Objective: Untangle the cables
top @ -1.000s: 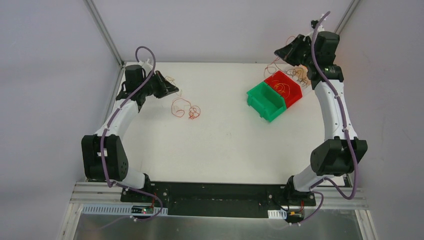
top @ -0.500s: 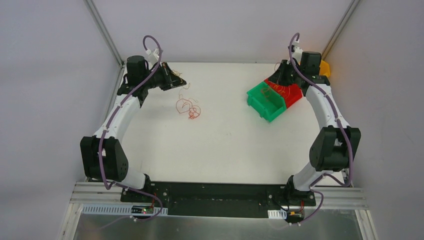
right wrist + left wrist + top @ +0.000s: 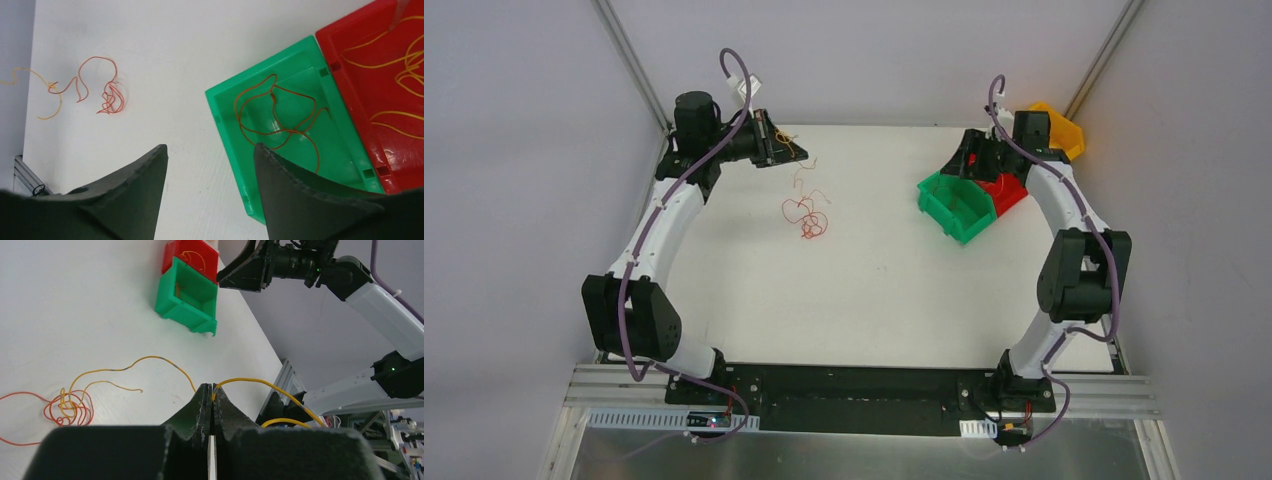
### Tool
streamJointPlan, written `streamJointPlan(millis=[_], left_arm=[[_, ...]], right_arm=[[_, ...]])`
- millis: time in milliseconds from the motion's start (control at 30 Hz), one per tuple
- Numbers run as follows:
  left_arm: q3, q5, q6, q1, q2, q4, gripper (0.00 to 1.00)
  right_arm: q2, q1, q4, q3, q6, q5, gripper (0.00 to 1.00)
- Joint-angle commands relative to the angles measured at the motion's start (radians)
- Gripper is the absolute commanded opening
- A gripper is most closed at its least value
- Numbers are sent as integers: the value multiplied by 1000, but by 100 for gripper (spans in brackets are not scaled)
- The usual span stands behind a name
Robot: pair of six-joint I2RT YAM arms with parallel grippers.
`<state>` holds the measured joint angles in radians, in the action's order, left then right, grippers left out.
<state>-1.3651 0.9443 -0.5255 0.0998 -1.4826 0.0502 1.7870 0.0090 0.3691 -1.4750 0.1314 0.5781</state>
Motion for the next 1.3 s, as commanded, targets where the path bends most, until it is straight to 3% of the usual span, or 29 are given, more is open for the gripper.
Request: streamJointPlan(millis=[0,100,267,467,667,767,900,967,1167,1200,1267], left_arm=[[-72,126,-30,21,19,-46,0],[-95,157,-102,43,18,-133,0],[-158,186,-248,75,-2,-258,0],[-181,202,-408,96,-26,-411,0],[-189,195,-438,105,-26,-420,0],[-174,192,-437,108,-11,-420,0],[-154,187,-435,104,4,-416,0],[-145,188,-440,96,6,-415,0],[-128,185,-499,63,-13,-456,0],[-128,187,-505,63,-16,-466,0],[-126,187,-515,63,-20,-484,0]], right_arm=[[-163,34,-20,-57,45,121,71],[-254,123,-100,-10,68,159,80],[-304,322,-194,-6,68,181,83],[-229,516,-424,-38,25,105,84],[-137,590,-613,-65,75,-13,75],[-102,600,-660,-96,58,-42,61],[-94,609,-703,-120,28,-73,25],[-99,612,-708,-133,21,-96,0],[-137,614,-657,-164,33,-85,0],[-139,613,-630,-169,46,-76,4],[-143,612,-597,-169,60,-70,36]])
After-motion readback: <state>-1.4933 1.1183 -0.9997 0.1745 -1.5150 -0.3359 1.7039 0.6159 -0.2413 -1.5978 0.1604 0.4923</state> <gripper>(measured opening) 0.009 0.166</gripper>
